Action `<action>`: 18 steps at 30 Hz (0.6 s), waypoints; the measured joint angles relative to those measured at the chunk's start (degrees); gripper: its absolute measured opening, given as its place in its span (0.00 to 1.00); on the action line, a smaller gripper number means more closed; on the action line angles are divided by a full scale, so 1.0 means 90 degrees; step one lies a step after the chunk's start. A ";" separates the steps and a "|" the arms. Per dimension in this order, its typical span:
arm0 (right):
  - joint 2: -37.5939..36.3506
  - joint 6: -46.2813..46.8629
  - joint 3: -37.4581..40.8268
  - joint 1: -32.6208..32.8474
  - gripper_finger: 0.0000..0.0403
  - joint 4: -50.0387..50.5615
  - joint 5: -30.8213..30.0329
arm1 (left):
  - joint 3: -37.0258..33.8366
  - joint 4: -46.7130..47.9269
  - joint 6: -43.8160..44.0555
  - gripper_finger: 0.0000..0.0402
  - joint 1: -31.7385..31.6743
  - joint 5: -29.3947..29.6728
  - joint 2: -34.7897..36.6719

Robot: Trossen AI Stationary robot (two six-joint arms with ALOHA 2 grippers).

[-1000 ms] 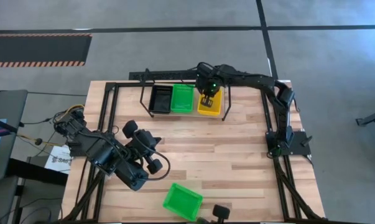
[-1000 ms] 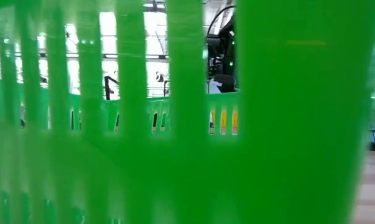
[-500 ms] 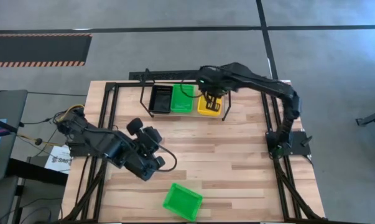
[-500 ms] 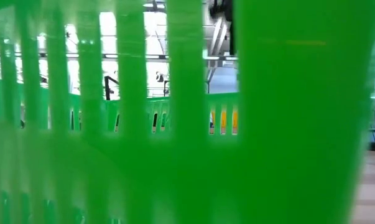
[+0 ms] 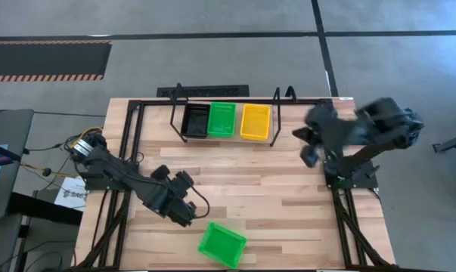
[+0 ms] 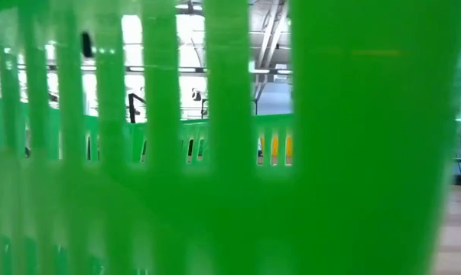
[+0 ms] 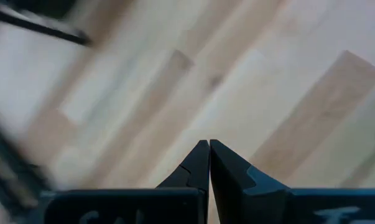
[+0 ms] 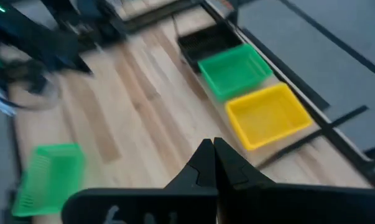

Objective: Stack baskets on shelf by color
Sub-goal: Stack the green bin on top of the green bin

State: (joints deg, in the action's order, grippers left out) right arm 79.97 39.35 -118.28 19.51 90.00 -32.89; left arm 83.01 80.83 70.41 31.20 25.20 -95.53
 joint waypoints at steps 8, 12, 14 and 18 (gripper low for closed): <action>0.0005 0.1582 0.0007 0.2119 0.00 0.0000 -0.1562 | -0.0809 -0.1963 -0.0027 0.00 -0.0180 -0.0688 -0.0005; 0.0131 0.1647 0.0011 0.2575 0.00 0.0003 -0.1675 | -0.0837 -0.2147 0.0574 0.00 -0.0410 -0.0857 -0.0005; 0.0160 0.1606 0.0012 0.2721 0.00 0.0001 -0.1680 | -0.0839 -0.2197 0.0751 0.00 -0.0455 -0.0806 -0.0005; 0.0155 0.1098 0.0012 0.2896 0.00 0.0005 -0.1652 | -0.0839 -0.2573 0.1009 0.06 -0.0509 -0.0949 -0.0005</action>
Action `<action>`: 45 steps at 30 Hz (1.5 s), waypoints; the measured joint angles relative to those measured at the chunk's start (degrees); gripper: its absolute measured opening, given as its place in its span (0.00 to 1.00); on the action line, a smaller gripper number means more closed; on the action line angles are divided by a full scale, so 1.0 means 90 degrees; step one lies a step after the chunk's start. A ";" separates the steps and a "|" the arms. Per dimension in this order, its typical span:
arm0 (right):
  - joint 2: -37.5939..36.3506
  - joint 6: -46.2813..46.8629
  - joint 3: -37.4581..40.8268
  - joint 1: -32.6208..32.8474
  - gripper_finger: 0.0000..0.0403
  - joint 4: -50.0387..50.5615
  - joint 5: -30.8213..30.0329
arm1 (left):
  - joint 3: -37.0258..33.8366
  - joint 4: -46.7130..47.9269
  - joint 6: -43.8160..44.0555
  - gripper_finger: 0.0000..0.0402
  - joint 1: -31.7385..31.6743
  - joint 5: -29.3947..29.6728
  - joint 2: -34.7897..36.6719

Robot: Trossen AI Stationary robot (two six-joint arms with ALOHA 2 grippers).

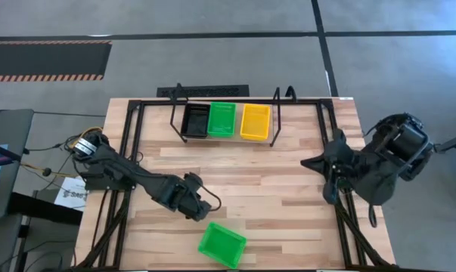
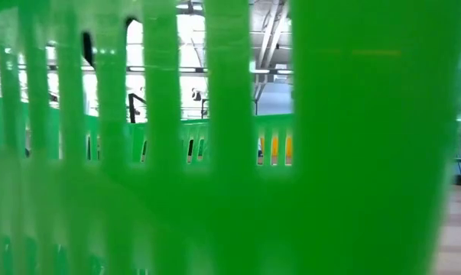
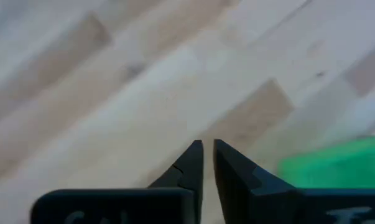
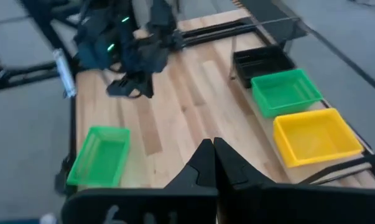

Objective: Stack baskets on shelf by color
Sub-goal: Stack the green bin on top of the green bin

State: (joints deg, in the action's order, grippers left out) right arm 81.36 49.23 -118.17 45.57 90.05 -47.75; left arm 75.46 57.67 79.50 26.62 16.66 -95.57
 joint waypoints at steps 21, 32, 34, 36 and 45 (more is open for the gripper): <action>-0.0810 -0.1214 0.0000 0.1021 0.00 -0.0004 0.0321 | 0.0000 -0.1384 0.2260 0.18 0.0482 -0.1105 -0.0126; -0.0906 -0.1302 0.0000 0.1145 0.00 -0.0006 0.0326 | -0.0010 -0.3237 0.1927 0.14 0.0628 -0.1655 -0.1480; -0.0915 -0.1309 0.0000 0.1145 0.00 -0.0003 0.0328 | -0.0009 -0.3389 0.1921 0.14 0.0604 -0.1750 -0.1644; -0.0918 -0.1309 0.0000 0.1145 0.00 -0.0006 0.0366 | -0.0008 -0.3526 0.1878 0.14 0.0553 -0.1852 -0.1732; -0.0920 -0.1299 0.0000 0.1131 0.00 -0.0003 0.0474 | 0.0923 -0.2769 0.1201 0.14 0.0470 -0.1275 -0.1591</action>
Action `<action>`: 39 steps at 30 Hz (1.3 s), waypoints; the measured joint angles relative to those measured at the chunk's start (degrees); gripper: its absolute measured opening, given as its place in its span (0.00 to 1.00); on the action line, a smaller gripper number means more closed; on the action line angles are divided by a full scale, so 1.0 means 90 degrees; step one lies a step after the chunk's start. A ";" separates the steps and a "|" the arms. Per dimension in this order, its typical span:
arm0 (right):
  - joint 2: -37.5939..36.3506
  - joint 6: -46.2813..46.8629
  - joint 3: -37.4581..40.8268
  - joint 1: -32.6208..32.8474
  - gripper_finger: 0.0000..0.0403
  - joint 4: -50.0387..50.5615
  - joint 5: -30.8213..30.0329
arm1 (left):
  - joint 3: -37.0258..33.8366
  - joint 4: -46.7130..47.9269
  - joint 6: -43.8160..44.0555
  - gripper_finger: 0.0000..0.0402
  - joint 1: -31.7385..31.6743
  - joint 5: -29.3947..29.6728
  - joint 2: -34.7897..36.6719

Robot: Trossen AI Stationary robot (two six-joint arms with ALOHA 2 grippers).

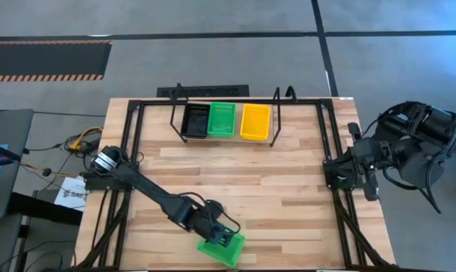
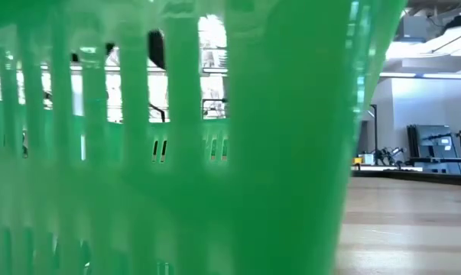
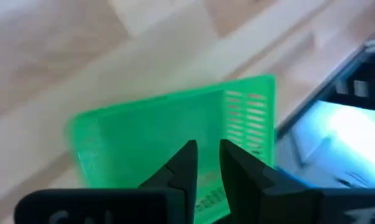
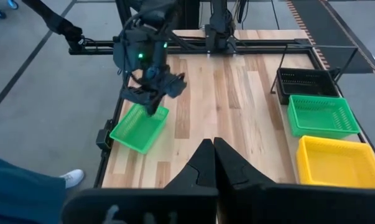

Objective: Stack baskets on shelf by color
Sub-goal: Stack the green bin on top of the green bin

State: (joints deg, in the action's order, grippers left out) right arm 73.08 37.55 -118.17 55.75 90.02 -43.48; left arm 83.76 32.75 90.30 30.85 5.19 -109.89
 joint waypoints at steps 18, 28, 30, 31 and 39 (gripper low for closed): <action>0.0002 -0.0042 0.0000 0.0000 0.00 0.0000 -0.0010 | 0.1128 0.3203 -0.0935 0.14 -0.0080 0.0912 0.0012; 0.0044 -0.0064 0.0097 0.0000 0.00 -0.0002 -0.0022 | 0.1122 0.3287 -0.1444 0.14 -0.0284 -0.0213 0.0012; 0.0048 -0.0064 0.0161 0.0000 0.00 0.0007 -0.0022 | 0.1122 0.3289 -0.1254 0.14 -0.0280 -0.0315 0.0012; 0.0049 -0.0064 0.0175 0.0000 0.00 -0.0003 -0.0022 | 0.1122 0.3289 -0.1131 0.14 -0.0271 -0.0345 0.0012; 0.0046 -0.0083 0.0199 0.0000 0.00 -0.0002 -0.0019 | 0.1122 0.3279 -0.0318 0.14 -0.0141 -0.0520 0.0012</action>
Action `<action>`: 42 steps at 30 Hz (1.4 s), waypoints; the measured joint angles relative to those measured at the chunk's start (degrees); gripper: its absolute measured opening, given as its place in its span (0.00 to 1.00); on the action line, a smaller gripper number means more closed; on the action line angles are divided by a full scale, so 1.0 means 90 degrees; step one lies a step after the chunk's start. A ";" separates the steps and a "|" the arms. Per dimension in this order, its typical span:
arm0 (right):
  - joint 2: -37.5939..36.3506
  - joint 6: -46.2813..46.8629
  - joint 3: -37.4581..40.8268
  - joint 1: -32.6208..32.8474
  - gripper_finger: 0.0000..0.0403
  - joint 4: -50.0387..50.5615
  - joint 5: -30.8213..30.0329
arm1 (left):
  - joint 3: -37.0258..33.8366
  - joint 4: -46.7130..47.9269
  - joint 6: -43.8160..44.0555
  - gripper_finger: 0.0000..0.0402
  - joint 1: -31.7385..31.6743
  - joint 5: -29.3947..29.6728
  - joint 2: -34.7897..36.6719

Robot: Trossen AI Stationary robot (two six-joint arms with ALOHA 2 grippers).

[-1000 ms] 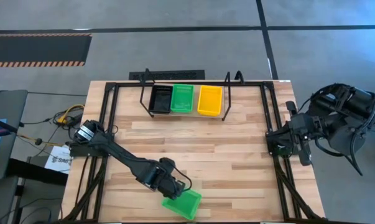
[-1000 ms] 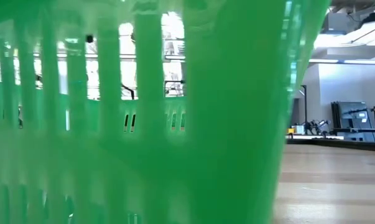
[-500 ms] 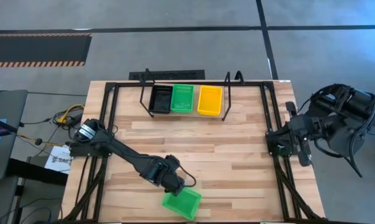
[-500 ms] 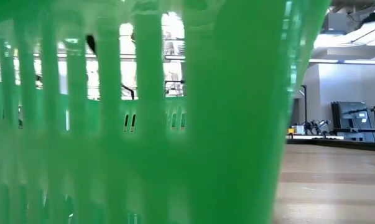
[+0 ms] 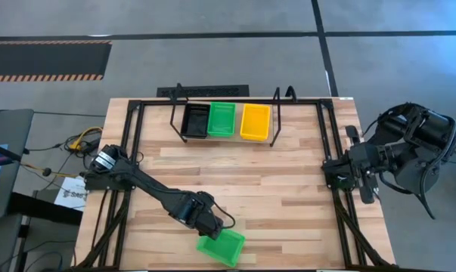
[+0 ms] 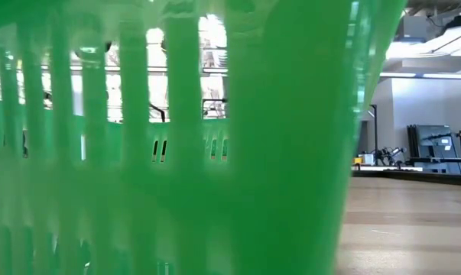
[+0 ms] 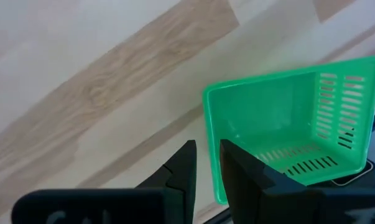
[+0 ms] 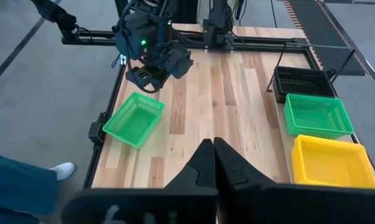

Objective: Stack baskets on shelf by color
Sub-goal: Stack the green bin on top of the green bin

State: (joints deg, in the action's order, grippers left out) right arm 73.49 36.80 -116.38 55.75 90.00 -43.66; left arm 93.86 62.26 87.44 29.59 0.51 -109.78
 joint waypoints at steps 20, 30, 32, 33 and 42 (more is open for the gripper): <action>-0.0002 -0.0318 0.0005 0.0017 0.00 0.0002 0.0081 | -0.0002 -0.0618 0.0113 0.14 0.0094 -0.0532 -0.0816; -0.0002 -0.0313 0.0005 0.0015 0.00 0.0002 0.0180 | 0.0000 -0.0747 0.0012 0.14 0.0060 -0.0470 -0.0918; -0.0002 -0.0313 0.0005 0.0015 0.00 0.0002 0.0180 | 0.0000 -0.0755 0.0007 0.15 0.0065 -0.0475 -0.0921; -0.0002 -0.0313 0.0005 0.0015 0.00 0.0002 0.0180 | 0.0000 -0.0766 0.0007 0.16 0.0065 -0.0475 -0.0920; -0.0002 -0.0309 0.0005 0.0015 0.00 0.0002 0.0182 | 0.0000 -0.0761 0.0029 0.43 0.0051 -0.0412 -0.0923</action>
State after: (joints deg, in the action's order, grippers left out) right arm 73.47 34.02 -116.33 55.88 90.02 -42.02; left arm 93.86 55.41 87.71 30.04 -3.20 -118.08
